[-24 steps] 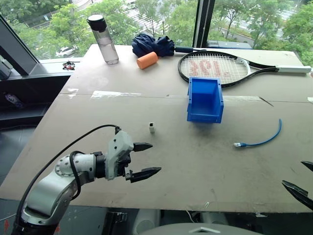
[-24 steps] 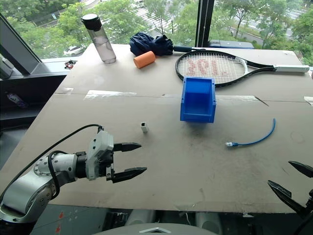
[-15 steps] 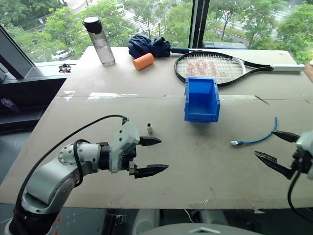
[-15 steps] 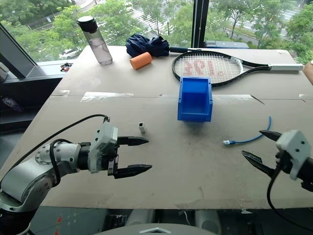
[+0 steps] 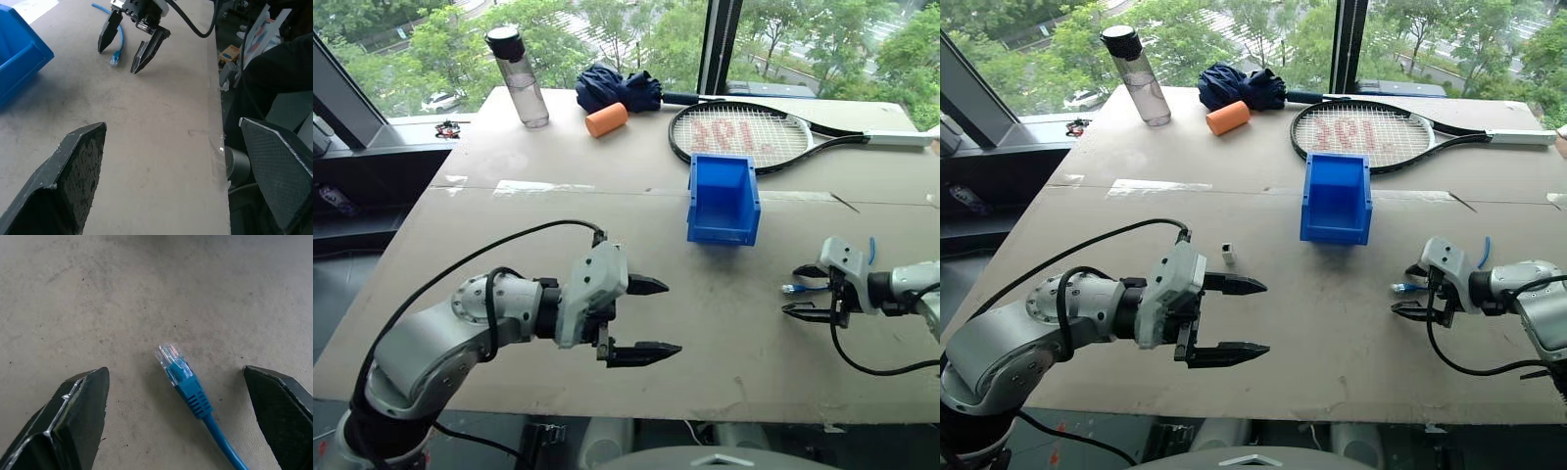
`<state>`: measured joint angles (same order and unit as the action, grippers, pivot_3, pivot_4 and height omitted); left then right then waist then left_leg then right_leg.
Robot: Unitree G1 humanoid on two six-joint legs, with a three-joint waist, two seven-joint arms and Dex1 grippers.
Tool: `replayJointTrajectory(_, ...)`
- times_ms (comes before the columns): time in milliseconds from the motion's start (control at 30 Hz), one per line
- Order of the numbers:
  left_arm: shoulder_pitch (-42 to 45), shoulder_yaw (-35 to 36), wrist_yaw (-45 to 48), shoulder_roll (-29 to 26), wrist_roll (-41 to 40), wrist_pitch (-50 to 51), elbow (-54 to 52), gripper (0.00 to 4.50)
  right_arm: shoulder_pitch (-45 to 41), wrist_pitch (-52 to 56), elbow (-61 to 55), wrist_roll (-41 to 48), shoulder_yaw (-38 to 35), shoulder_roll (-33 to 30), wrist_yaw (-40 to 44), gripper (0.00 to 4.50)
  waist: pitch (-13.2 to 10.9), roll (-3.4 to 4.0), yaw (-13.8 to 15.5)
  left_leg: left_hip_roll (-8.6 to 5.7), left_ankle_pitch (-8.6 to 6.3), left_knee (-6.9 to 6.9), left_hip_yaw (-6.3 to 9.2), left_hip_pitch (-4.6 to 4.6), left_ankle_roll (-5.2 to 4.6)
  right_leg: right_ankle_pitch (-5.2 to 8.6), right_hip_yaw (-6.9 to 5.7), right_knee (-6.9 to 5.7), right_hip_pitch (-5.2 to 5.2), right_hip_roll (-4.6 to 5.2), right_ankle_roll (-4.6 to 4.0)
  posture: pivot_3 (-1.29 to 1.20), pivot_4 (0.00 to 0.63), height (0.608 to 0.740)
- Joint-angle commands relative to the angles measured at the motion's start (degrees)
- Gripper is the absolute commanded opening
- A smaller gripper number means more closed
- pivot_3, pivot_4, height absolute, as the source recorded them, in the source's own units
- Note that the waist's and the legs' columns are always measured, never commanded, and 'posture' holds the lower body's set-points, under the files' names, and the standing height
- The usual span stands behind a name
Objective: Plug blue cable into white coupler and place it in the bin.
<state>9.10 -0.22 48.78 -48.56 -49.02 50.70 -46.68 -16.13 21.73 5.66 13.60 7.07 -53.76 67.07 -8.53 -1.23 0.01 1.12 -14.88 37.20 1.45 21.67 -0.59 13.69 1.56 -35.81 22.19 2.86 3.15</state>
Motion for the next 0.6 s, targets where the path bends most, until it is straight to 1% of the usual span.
replayJointTrajectory(33, -4.3, 2.1, 0.1, -1.4, -0.2, -1.9, -3.0, 4.5, -1.8, -4.5, 8.3, -4.3, 2.3, 1.4, 0.5, 2.82, 0.1, -0.09, -0.3, 0.0, 0.0, 0.0, 0.01, -0.01, 0.0, 0.0, -0.01, -0.01, -0.02, 0.0, 0.0, 0.0, 0.15, 0.74)
replayJointTrajectory(100, -8.4, 3.1, 1.1, -2.0, 1.5, -4.4, -2.9, 4.5, -2.1, -6.5, 9.3, -4.3, 2.2, 2.1, 1.1, 1.86, 0.1, -0.22, -0.6, 0.03, 0.0, 0.0, 0.04, -0.03, 0.0, 0.0, -0.04, -0.02, -0.05, -0.02, -0.01, 0.0, 0.15, 0.74)
replayJointTrajectory(200, -13.4, 4.5, 2.7, -2.3, 4.1, -8.4, -1.6, 4.5, -1.3, -7.8, 7.3, -3.8, 1.8, 2.6, 1.8, 0.58, 0.2, -0.31, -0.5, 0.04, 0.0, 0.02, 0.04, -0.06, 0.0, 0.0, -0.04, -0.02, -0.08, -0.01, -0.02, 0.0, 0.15, 0.74)
replayJointTrajectory(233, -14.7, 4.8, 3.4, -2.3, 4.9, -9.7, -1.1, 4.5, -0.9, -8.0, 6.2, -3.7, 1.8, 2.6, 2.0, 0.29, 0.2, -0.32, -0.5, 0.04, 0.0, 0.02, 0.04, -0.06, 0.01, 0.0, -0.05, -0.02, -0.08, -0.01, -0.02, 0.0, 0.15, 0.74)
replayJointTrajectory(267, -16.3, 5.3, 4.2, -2.1, 5.8, -11.4, -0.1, 4.5, -0.5, -7.9, 4.2, -3.4, 1.8, 2.9, 1.9, 0.14, 0.2, -0.31, -0.5, 0.05, 0.0, 0.03, 0.03, -0.07, 0.01, 0.0, -0.03, -0.02, -0.09, 0.0, -0.02, 0.0, 0.15, 0.74)
replayJointTrajectory(433, -21.3, 6.9, 8.8, -1.7, 10.3, -19.6, 5.9, 4.5, -0.8, -2.0, -9.6, -1.4, 3.4, 5.9, 0.5, 0.14, 0.2, -0.19, -1.0, 0.13, 0.0, -0.02, 0.01, -0.06, 0.01, 0.0, -0.03, -0.05, 0.0, -0.06, -0.03, 0.0, 0.15, 0.74)
replayJointTrajectory(533, -21.7, 7.3, 10.9, -1.6, 11.9, -23.1, 9.5, 4.5, -3.3, 3.7, -16.7, -3.0, 7.7, 9.5, -1.6, 0.14, 0.0, 0.06, -0.7, 0.17, 0.0, -0.07, 0.03, 0.02, 0.01, -0.01, -0.05, -0.08, 0.14, -0.1, -0.04, 0.0, 0.15, 0.74)
replayJointTrajectory(600, -20.8, 7.4, 11.3, -1.5, 12.2, -23.9, 10.8, 4.5, -5.2, 5.9, -18.6, -5.1, 11.1, 12.1, -3.2, 0.14, 0.0, 0.1, -0.6, 0.15, 0.0, -0.07, 0.03, 0.07, 0.01, -0.01, -0.05, -0.08, 0.17, -0.08, -0.04, 0.0, 0.15, 0.74)
